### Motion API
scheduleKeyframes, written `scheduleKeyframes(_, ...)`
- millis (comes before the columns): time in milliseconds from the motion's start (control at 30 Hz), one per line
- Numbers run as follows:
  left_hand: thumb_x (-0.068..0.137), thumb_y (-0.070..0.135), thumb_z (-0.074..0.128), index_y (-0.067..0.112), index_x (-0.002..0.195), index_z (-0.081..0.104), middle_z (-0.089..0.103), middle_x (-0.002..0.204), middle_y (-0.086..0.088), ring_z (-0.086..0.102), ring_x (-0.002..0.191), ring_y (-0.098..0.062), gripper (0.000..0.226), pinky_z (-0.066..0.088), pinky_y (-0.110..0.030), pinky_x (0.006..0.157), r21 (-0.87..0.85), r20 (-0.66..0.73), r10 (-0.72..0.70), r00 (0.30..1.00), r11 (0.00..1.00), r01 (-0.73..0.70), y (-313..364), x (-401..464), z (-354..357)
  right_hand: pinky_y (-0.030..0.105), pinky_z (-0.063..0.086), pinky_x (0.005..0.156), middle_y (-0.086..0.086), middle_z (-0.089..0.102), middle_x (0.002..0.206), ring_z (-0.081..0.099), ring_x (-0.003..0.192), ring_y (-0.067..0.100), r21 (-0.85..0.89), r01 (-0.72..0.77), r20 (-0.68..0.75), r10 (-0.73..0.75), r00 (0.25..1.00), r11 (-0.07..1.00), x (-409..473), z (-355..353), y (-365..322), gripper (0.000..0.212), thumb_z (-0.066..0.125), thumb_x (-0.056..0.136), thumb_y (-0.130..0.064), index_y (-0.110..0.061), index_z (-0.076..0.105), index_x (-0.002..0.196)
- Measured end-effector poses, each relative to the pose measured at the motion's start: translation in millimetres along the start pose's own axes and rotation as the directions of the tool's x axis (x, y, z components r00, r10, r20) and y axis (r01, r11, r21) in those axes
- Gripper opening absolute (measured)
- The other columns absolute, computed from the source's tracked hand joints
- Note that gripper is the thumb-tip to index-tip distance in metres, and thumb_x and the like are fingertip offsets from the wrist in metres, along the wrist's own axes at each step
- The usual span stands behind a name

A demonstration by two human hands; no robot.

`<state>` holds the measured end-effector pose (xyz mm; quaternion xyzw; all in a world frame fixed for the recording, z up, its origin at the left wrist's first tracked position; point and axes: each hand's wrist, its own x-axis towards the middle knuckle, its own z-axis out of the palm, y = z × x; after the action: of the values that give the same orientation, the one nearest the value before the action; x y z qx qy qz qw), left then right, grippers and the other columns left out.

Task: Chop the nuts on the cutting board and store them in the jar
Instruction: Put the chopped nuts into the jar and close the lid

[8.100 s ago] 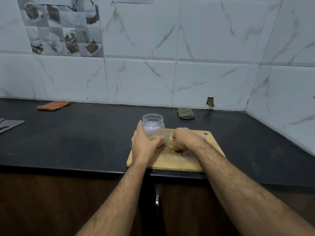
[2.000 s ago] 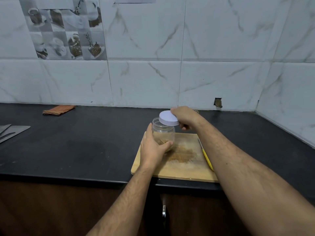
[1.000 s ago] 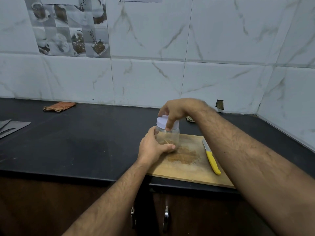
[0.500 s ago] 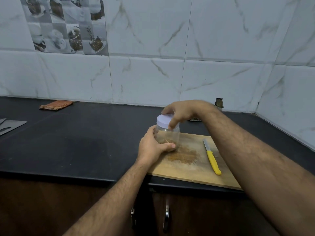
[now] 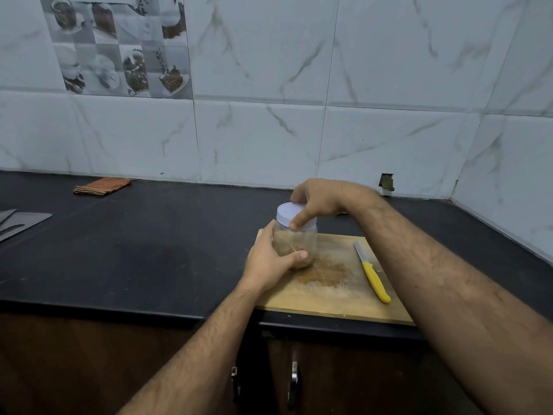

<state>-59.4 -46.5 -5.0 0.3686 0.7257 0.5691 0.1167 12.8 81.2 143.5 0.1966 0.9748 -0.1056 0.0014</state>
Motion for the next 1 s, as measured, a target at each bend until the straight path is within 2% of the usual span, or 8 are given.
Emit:
scheduleKeyframes(133,0.065,0.038,0.09,0.03,0.137,0.046,0.06,0.123,0.015,0.059,0.109,-0.004,0.085,0.046,-0.022,0.086,-0.036,-0.009,-0.017,1.0,0.999,0.016,0.9,1.6,-1.9,0.03,0.038,0.059,-0.002,0.058,0.079,0.053,0.074,0.02,-0.1,-0.038,-0.058,0.032,0.998,0.994,2.2,3.7,-6.1,0.049,0.079,0.072,-0.058,-0.015,0.06,0.084)
scheduleKeyframes(300,0.062,0.039,0.091,0.032,0.136,0.047,0.059,0.121,0.017,0.057,0.109,-0.005,0.086,0.047,-0.027,0.092,-0.035,-0.026,-0.019,0.999,0.999,0.018,0.7,1.8,-1.1,0.032,0.036,0.058,-0.002,0.052,0.067,0.052,0.068,0.02,-0.23,-0.107,-0.128,0.079,0.989,0.967,-0.9,11.7,-16.5,0.061,0.059,0.079,-0.074,-0.014,0.05,0.069)
scheduleKeyframes(433,0.062,0.035,0.092,0.029,0.134,0.049,0.061,0.115,0.018,0.058,0.104,-0.002,0.084,0.05,-0.027,0.09,-0.039,-0.033,-0.024,0.999,0.999,0.023,0.8,1.6,-2.1,0.033,0.034,0.065,-0.007,0.049,0.079,0.047,0.076,0.018,-0.003,0.035,0.062,-0.035,0.997,0.999,-8.3,7.0,6.4,0.049,0.076,0.076,-0.058,-0.018,0.048,0.082)
scheduleKeyframes(533,0.061,0.034,0.092,0.03,0.135,0.049,0.062,0.117,0.016,0.059,0.105,-0.002,0.085,0.05,-0.027,0.09,-0.047,-0.037,-0.028,0.999,0.999,0.026,1.0,1.5,-1.6,0.037,0.037,0.069,0.007,0.055,0.081,0.048,0.075,0.024,0.153,0.132,-0.038,-0.128,0.991,0.979,-8.4,12.2,21.5,0.048,0.081,0.068,-0.043,-0.008,0.053,0.087)
scheduleKeyframes(633,0.062,0.033,0.092,0.031,0.134,0.049,0.059,0.108,0.022,0.056,0.099,0.007,0.084,0.045,-0.016,0.079,-0.055,-0.037,-0.032,0.999,0.998,0.03,2.4,0.5,-1.4,0.035,0.045,0.085,0.007,0.066,0.118,0.06,0.106,0.022,0.099,0.045,-0.156,-0.029,0.987,0.994,-5.7,20.3,19.5,0.071,0.081,0.069,-0.059,-0.01,0.063,0.118)
scheduleKeyframes(733,0.063,0.033,0.091,0.031,0.133,0.048,0.056,0.109,0.023,0.052,0.094,0.014,0.083,0.041,-0.011,0.073,-0.055,-0.034,-0.025,0.999,0.998,0.023,3.6,-0.6,-1.3,0.037,0.036,0.109,0.0,0.04,0.154,0.041,0.138,0.022,0.064,0.001,-0.065,0.003,0.998,0.998,-7.1,20.3,11.8,0.106,0.075,0.069,-0.068,-0.018,0.033,0.152)
scheduleKeyframes(867,0.059,0.035,0.092,0.03,0.133,0.049,0.061,0.117,0.017,0.059,0.101,0.003,0.086,0.047,-0.02,0.081,-0.069,-0.038,-0.032,0.999,0.997,0.029,2.6,-0.2,-1.1,0.025,0.038,0.095,0.005,0.049,0.147,0.051,0.125,0.018,0.321,0.07,-0.051,-0.056,0.997,0.945,-6.5,17.0,19.2,0.097,0.082,0.078,-0.028,-0.022,0.023,0.155)
scheduleKeyframes(1000,0.06,0.036,0.092,0.032,0.132,0.048,0.06,0.113,0.019,0.059,0.103,0.0,0.085,0.046,-0.02,0.08,-0.066,-0.04,-0.027,0.999,0.998,0.024,2.8,-0.4,-1.3,0.031,0.039,0.098,0.002,0.048,0.143,0.049,0.128,0.02,0.247,0.054,-0.164,-0.014,0.986,0.967,-7.2,22.6,21.9,0.099,0.08,0.076,-0.05,-0.022,0.027,0.155)
